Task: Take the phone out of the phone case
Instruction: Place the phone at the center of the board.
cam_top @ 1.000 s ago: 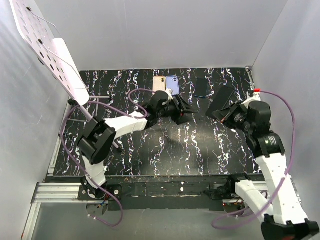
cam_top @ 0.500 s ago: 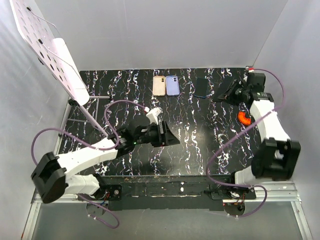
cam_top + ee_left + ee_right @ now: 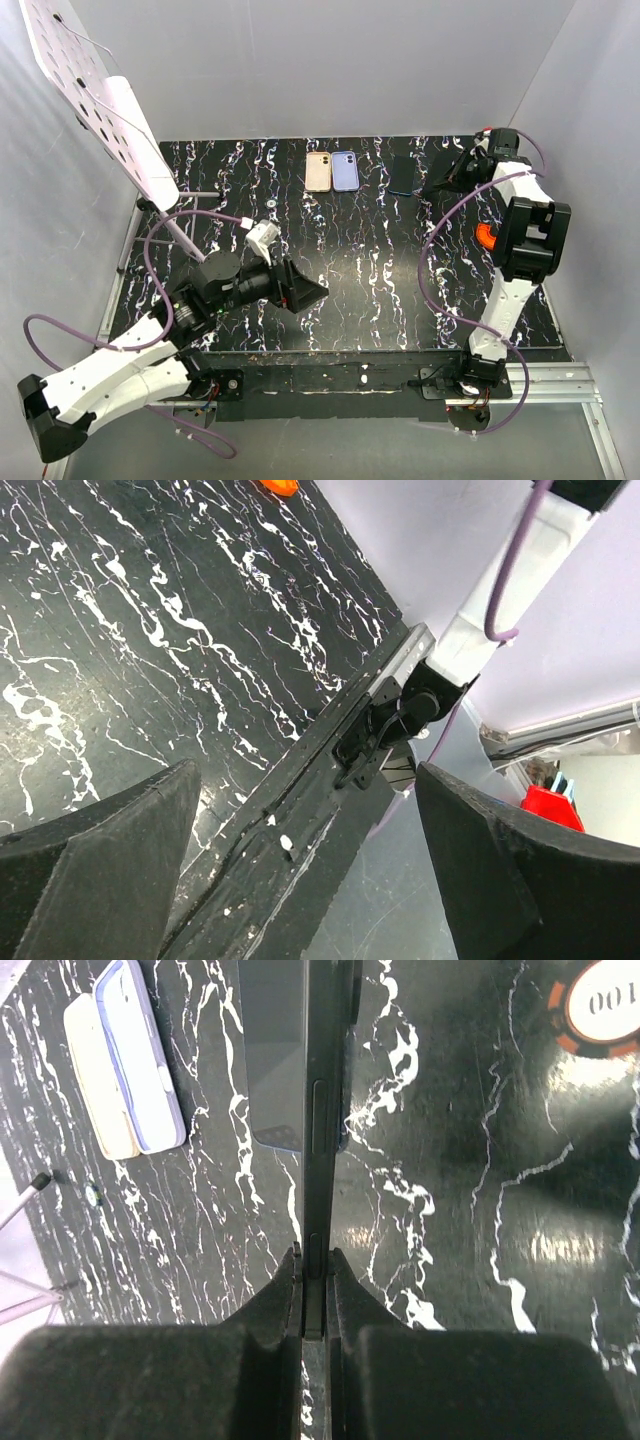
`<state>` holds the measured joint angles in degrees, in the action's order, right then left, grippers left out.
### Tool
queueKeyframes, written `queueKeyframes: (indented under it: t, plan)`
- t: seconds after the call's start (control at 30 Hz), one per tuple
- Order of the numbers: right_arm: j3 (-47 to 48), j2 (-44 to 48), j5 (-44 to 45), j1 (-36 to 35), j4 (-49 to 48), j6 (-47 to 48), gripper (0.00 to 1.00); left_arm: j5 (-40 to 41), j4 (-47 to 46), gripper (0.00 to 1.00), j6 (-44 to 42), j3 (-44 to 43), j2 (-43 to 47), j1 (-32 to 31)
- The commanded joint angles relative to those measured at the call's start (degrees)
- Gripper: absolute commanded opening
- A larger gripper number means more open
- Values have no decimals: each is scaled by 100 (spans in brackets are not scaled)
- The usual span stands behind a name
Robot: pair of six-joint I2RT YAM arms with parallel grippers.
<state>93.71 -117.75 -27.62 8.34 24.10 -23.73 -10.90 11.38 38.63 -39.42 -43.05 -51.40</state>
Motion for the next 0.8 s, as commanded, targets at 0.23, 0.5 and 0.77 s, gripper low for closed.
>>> queueKeyframes:
  t: [0.23,0.5,0.77]
  plan:
    - [973,-1161,-1501,186,-56,262,1,623,532,89,-575,48,700,-11]
    - [1878,-1926,-1712,238,876,632,1,940,576,89,-611,-75,815,-11]
    - [2634,-2409,-1642,247,1474,553,20,1002,550,90,-629,-198,561,-11]
